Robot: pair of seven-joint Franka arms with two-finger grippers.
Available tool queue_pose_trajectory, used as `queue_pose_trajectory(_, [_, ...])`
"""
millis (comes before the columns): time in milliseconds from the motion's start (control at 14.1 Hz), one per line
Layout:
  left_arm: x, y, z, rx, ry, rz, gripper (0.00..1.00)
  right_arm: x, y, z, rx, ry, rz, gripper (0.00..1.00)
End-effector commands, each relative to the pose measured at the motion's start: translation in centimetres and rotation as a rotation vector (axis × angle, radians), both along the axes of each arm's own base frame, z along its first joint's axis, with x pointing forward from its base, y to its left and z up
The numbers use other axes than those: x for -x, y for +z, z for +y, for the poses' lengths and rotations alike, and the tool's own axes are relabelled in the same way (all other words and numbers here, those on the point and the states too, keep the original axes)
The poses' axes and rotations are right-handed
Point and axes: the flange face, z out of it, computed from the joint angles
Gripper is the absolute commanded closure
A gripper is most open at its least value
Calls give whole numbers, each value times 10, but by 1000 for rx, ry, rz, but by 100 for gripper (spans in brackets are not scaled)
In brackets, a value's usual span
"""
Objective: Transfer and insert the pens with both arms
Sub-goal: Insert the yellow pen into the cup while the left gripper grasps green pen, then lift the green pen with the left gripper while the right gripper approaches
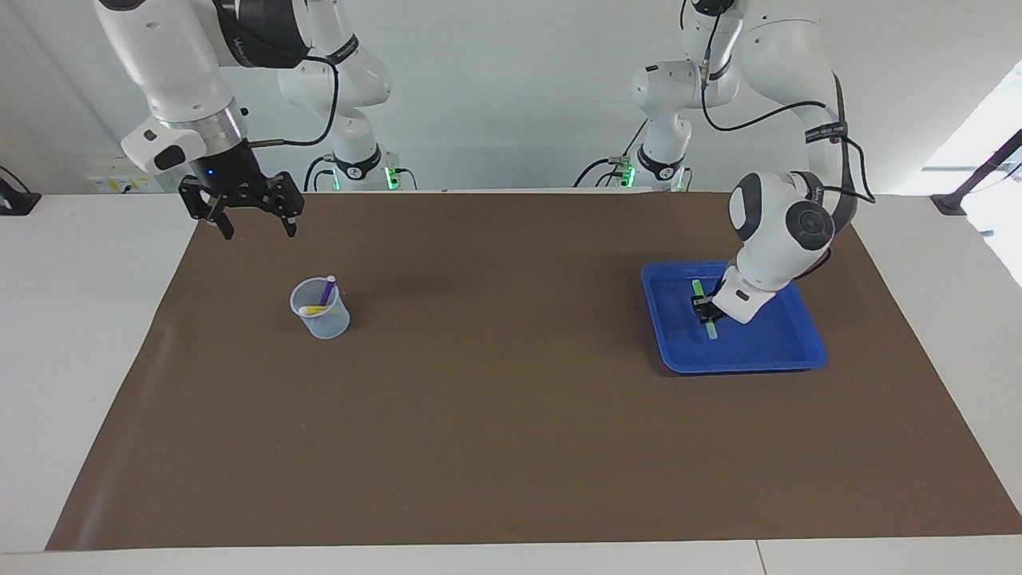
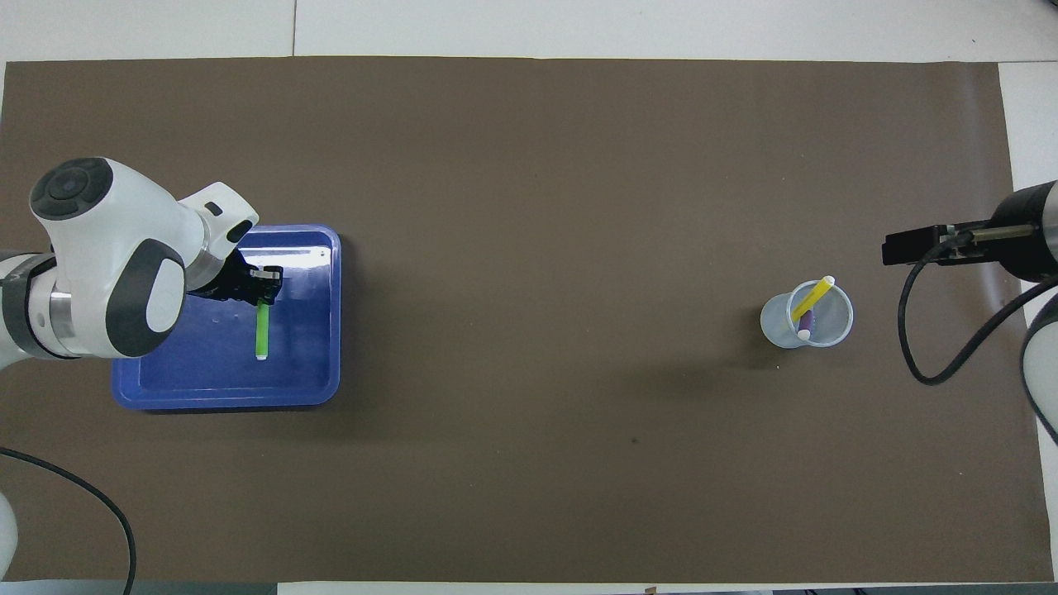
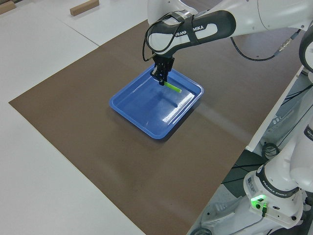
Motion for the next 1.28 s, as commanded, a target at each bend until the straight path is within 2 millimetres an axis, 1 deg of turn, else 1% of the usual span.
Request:
queue_pose_trajectory(0, [-11, 25, 3, 46, 45, 40, 100, -12, 10, -5, 12, -27, 32, 0])
queue_pose_trajectory(71, [-13, 36, 2, 77, 74, 57, 100, -10, 12, -6, 12, -29, 43, 0])
queue_pose_trajectory(142, [-18, 51, 2, 111, 148, 75, 100, -9, 12, -6, 14, -29, 49, 0])
queue_pose_trajectory(285, [-21, 77, -9, 174, 326, 109, 100, -8, 10, -6, 14, -31, 62, 0])
queue_pose_trajectory(356, [-19, 83, -20, 198, 409, 138, 100, -7, 10, -6, 14, -32, 63, 0])
queue_pose_trajectory(427, [-15, 94, -28, 220, 488, 163, 100, -7, 9, -6, 14, -38, 66, 0])
queue_pose_trajectory(569, [-10, 109, -44, 278, 688, 240, 100, -6, 9, -5, 14, -37, 66, 0])
queue_pose_trajectory(640, [-6, 117, -60, 296, 784, 280, 100, -4, 10, -3, 9, -37, 65, 0])
queue_pose_trajectory(711, [-5, 126, -67, 326, 873, 317, 100, -4, 11, 0, 6, -32, 63, 0])
queue_pose_trajectory(854, [0, 148, -74, 390, 1043, 400, 100, -3, 11, 11, -13, -18, 67, 0])
queue_pose_trajectory(996, [3, 171, -82, 463, 1223, 502, 100, -1, 15, 42, -100, -6, 57, 0])
queue_pose_trajectory(1138, [11, 192, -104, 510, 1417, 585, 100, -1, 18, 62, -262, -24, 62, 0])
queue_pose_trajectory(1209, [19, 201, -120, 515, 1454, 606, 100, -3, 22, 70, -342, -29, 49, 0])
